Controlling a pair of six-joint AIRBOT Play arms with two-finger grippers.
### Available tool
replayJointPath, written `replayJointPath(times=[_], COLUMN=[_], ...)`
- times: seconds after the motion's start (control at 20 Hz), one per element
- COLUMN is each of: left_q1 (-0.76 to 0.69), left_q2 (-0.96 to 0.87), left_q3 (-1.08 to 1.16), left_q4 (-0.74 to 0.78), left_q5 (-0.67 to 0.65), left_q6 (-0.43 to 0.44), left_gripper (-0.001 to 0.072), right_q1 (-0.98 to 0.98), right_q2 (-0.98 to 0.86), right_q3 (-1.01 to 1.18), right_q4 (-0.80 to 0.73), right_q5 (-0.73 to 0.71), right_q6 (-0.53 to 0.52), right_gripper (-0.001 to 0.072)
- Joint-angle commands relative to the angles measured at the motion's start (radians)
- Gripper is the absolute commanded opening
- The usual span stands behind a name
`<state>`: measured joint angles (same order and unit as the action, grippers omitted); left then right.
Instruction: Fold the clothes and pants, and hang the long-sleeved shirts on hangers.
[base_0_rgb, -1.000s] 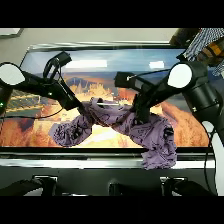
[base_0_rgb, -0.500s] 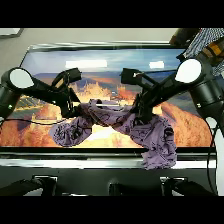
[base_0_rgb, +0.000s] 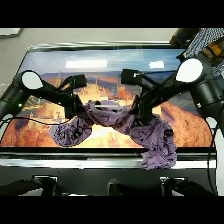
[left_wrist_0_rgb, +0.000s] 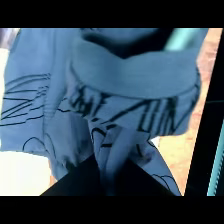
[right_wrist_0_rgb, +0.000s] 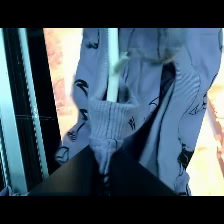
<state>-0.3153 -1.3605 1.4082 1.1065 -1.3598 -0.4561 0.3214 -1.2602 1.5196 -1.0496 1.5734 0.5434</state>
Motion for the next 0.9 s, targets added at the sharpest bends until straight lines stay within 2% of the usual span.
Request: replayJointPath(times=[0.0, 0.1, 0.2, 0.25, 0.4, 0.5, 0.7, 0.85], left_q1=[0.000, 0.006, 0.012, 0.013, 0.013, 0.013, 0.003, -0.014], left_q2=[-0.016, -0.011, -0.004, 0.003, 0.034, 0.064, 0.129, 0.169], left_q3=[0.000, 0.001, 0.001, 0.001, 0.002, 0.001, 0.001, 0.001], left_q4=[0.000, 0.002, 0.004, 0.004, 0.004, 0.004, 0.004, 0.004], left_q5=[0.026, 0.026, 0.025, 0.025, 0.026, 0.026, 0.026, 0.025], left_q6=[0.015, 0.014, 0.011, 0.010, 0.000, -0.040, -0.068, -0.068], left_gripper=[0.0028, 0.0027, 0.0027, 0.0026, 0.0026, 0.0025, 0.0025, 0.0025], right_q1=[0.001, 0.000, -0.016, -0.036, -0.168, -0.285, -0.470, -0.499], right_q2=[0.000, 0.003, 0.022, 0.041, 0.139, 0.208, 0.286, 0.287], right_q3=[0.000, 0.000, 0.000, 0.000, 0.000, 0.000, -0.002, -0.048], right_q4=[0.017, 0.016, 0.011, 0.010, 0.010, 0.018, 0.017, -0.004], right_q5=[0.026, 0.026, 0.022, 0.016, 0.014, 0.014, 0.034, 0.029], right_q6=[-0.005, 0.002, 0.021, 0.029, 0.049, 0.080, 0.100, 0.055], right_gripper=[0.0036, 0.0046, 0.0199, 0.0254, 0.0301, 0.0384, 0.0409, 0.0417])
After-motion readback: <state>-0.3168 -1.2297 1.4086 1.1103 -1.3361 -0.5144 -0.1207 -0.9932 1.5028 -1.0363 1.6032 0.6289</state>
